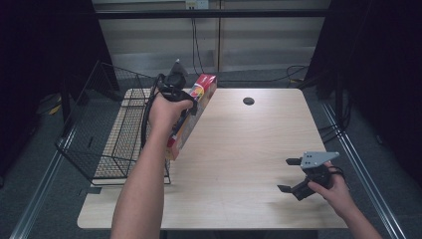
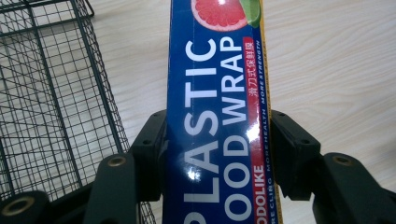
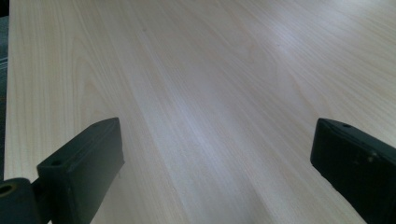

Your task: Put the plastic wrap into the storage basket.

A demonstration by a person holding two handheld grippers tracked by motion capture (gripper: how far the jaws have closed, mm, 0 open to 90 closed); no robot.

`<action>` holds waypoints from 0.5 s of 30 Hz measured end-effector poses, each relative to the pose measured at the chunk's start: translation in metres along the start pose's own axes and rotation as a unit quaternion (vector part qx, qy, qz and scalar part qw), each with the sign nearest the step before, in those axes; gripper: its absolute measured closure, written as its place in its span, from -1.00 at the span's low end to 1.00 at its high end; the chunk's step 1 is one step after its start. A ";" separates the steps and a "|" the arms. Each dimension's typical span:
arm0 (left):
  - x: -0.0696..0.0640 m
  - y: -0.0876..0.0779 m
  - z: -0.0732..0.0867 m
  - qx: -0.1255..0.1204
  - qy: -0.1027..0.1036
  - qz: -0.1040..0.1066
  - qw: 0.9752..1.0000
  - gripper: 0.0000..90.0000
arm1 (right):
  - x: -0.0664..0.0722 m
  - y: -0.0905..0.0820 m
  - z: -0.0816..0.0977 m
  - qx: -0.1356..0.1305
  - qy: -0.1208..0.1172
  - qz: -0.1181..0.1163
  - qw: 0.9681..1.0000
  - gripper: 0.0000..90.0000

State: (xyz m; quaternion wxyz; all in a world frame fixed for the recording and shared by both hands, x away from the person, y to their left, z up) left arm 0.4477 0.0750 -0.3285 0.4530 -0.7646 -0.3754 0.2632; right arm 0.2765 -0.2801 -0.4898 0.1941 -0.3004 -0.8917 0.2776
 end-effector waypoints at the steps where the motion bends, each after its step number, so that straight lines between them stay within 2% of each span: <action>1: 0.000 -0.001 0.000 -0.004 -0.008 0.000 1.000 0.01 | 0.000 0.000 0.000 0.000 0.000 0.000 1.000 -0.95; 2: 0.001 -0.003 0.001 0.001 -0.003 -0.001 1.000 0.01 | 0.000 0.000 0.000 0.001 0.000 0.003 1.000 -0.95; 8: 0.004 -0.009 0.002 -0.004 -0.016 -0.006 1.000 0.01 | 0.001 0.000 0.000 0.001 -0.001 0.002 1.000 -0.95; 9: 0.006 -0.011 0.002 -0.001 -0.009 -0.007 1.000 0.01 | 0.001 0.000 0.000 0.001 -0.002 0.002 1.000 -0.95; 14: 0.008 -0.017 0.004 -0.006 -0.018 -0.008 1.000 0.01 | 0.000 0.000 -0.001 0.000 0.001 -0.001 1.000 -0.95; 15: 0.009 -0.018 0.004 -0.005 -0.014 -0.008 1.000 0.01 | 0.000 0.000 0.000 0.001 0.001 -0.001 1.000 -0.95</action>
Point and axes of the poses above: each handheld gripper's, and its own axes: y roughly forward along the jaws, z roughly out of its underside, x roughly to its left, the point moved 4 cm from there along y, roughly forward along the jaws, and after that the axes turned 12 degrees about y, right-handed, at the moved point
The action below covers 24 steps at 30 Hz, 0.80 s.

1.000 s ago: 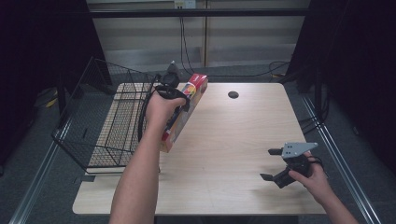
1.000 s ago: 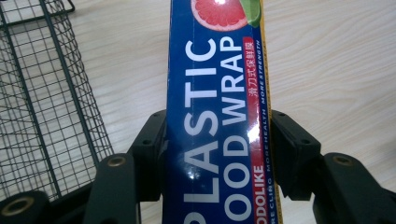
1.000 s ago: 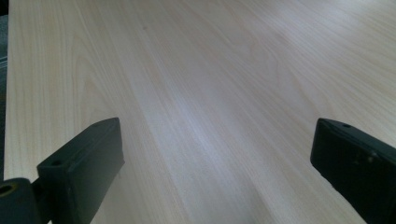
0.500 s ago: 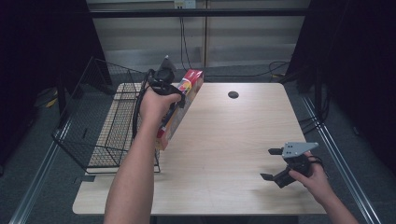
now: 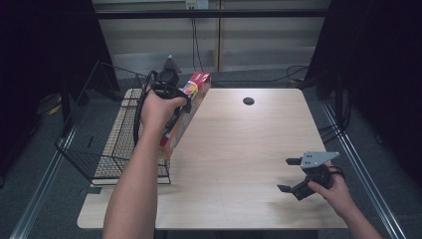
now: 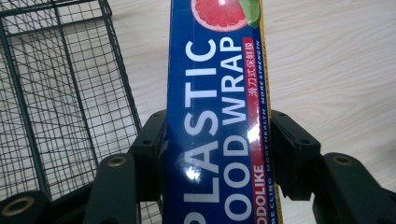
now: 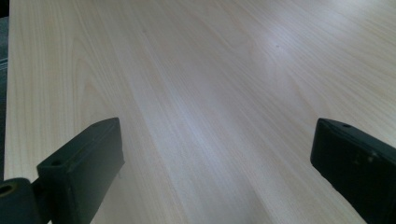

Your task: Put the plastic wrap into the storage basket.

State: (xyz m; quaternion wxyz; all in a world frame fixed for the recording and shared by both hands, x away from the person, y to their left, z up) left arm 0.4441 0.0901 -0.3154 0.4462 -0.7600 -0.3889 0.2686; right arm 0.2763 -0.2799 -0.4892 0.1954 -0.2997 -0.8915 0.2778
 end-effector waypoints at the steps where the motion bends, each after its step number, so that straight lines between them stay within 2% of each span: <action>1: 0.000 0.000 0.000 -0.002 -0.005 0.001 1.000 0.01 | 0.000 0.000 0.000 0.000 0.000 0.000 1.000 -0.95; 5: 0.004 -0.003 0.002 0.005 -0.003 0.001 1.000 0.01 | 0.000 0.000 0.000 0.000 -0.003 0.002 1.000 -0.95; 12: 0.010 -0.010 0.005 0.004 -0.018 -0.003 1.000 0.01 | 0.000 0.001 0.000 0.001 -0.003 0.003 1.000 -0.95; 21: 0.021 -0.022 0.010 0.002 -0.024 -0.009 1.000 0.01 | 0.000 0.001 0.000 0.000 -0.003 0.003 1.000 -0.95; 22: 0.021 -0.022 0.010 0.000 -0.030 -0.009 0.999 0.01 | 0.000 0.001 0.000 0.000 -0.004 0.003 1.000 -0.95; 24: 0.024 -0.025 0.011 0.001 -0.026 -0.012 1.000 0.01 | 0.000 0.001 0.000 0.000 -0.004 0.003 1.000 -0.95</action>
Point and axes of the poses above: each handheld gripper's, and its own axes: y roughly forward along the jaws, z roughly out of its underside, x roughly to its left, the point moved 4 cm from there along y, roughly forward along the jaws, and after that the axes turned 12 degrees about y, right-handed, at the moved point
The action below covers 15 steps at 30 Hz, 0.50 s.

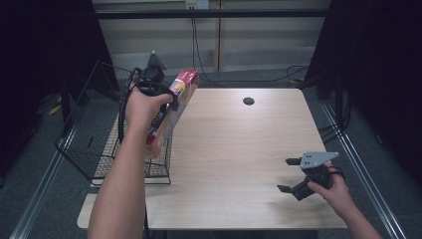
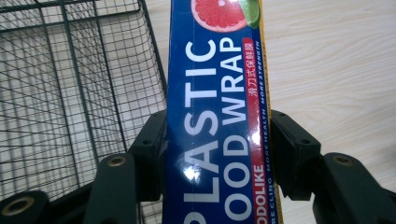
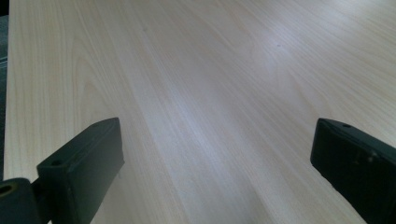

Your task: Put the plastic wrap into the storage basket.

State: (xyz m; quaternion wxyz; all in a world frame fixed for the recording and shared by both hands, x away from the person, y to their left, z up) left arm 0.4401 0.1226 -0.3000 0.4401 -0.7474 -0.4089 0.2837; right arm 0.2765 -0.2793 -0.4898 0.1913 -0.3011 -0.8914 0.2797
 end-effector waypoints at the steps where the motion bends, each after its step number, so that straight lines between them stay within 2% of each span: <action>1: 0.000 -0.001 0.000 -0.001 -0.005 0.001 1.000 0.01 | 0.000 0.000 0.000 0.000 0.000 0.000 1.000 -0.95; 4: 0.003 -0.003 0.001 0.002 -0.001 -0.003 1.000 0.01 | 0.000 0.000 0.000 -0.001 0.001 0.000 1.000 -0.95; 7: 0.005 -0.006 0.002 0.000 -0.008 -0.003 1.000 0.01 | 0.000 0.000 0.000 0.001 0.000 -0.001 1.000 -0.95; 15: 0.009 -0.012 0.004 -0.001 -0.011 -0.005 1.000 0.01 | 0.001 0.000 0.000 0.001 0.000 -0.002 1.000 -0.95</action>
Point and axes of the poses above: each handheld gripper's, and its own axes: y roughly forward along the jaws, z roughly out of its underside, x roughly to its left, the point moved 4 cm from there along y, roughly forward along the jaws, and after that the axes turned 12 degrees about y, right-handed, at the moved point
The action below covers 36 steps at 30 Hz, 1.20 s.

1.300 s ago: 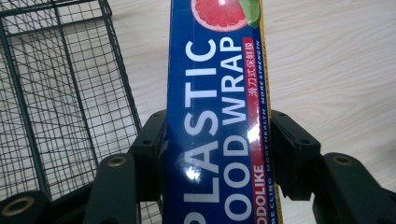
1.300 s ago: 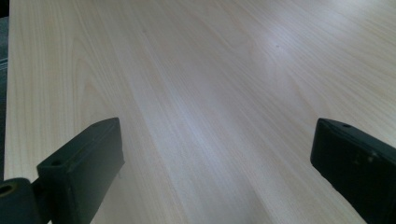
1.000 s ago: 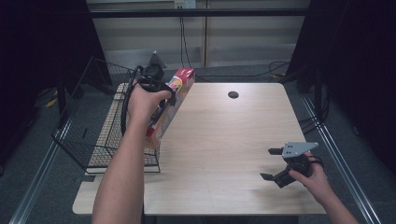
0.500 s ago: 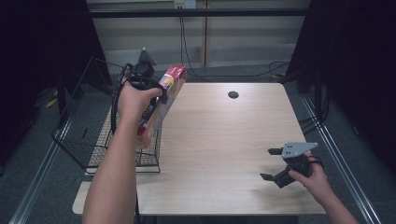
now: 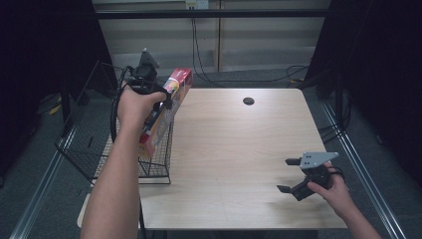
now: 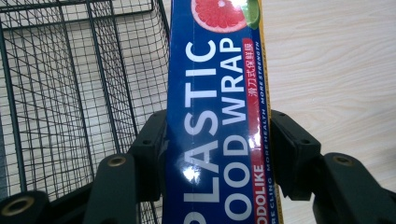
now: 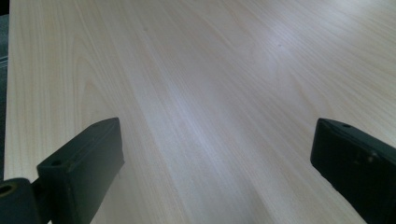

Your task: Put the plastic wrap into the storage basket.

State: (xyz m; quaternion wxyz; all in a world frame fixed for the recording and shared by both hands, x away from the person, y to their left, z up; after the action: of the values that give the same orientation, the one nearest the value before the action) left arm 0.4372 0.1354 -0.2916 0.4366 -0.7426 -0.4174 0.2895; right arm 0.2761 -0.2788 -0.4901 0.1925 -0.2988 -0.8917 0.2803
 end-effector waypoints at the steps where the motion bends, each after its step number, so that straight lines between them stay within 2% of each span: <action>1: 0.000 -0.001 0.000 0.000 -0.001 -0.001 1.000 0.01 | 0.000 0.000 0.000 0.001 -0.001 0.001 1.000 -0.95; 36: 0.034 -0.028 0.019 -0.004 -0.031 -0.030 0.999 0.01 | 0.000 -0.001 0.000 -0.002 0.001 0.002 1.000 -0.95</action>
State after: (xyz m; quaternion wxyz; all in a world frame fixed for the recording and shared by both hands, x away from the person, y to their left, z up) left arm 0.4284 0.1808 -0.2772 0.4288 -0.7221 -0.4538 0.2979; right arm 0.2755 -0.2793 -0.4894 0.1918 -0.3012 -0.8916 0.2785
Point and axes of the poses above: each handheld gripper's, and its own axes: y roughly forward along the jaws, z roughly out of its underside, x roughly to its left, the point moved 4 cm from there along y, roughly forward along the jaws, and after that the axes turned 12 degrees about y, right-handed, at the moved point
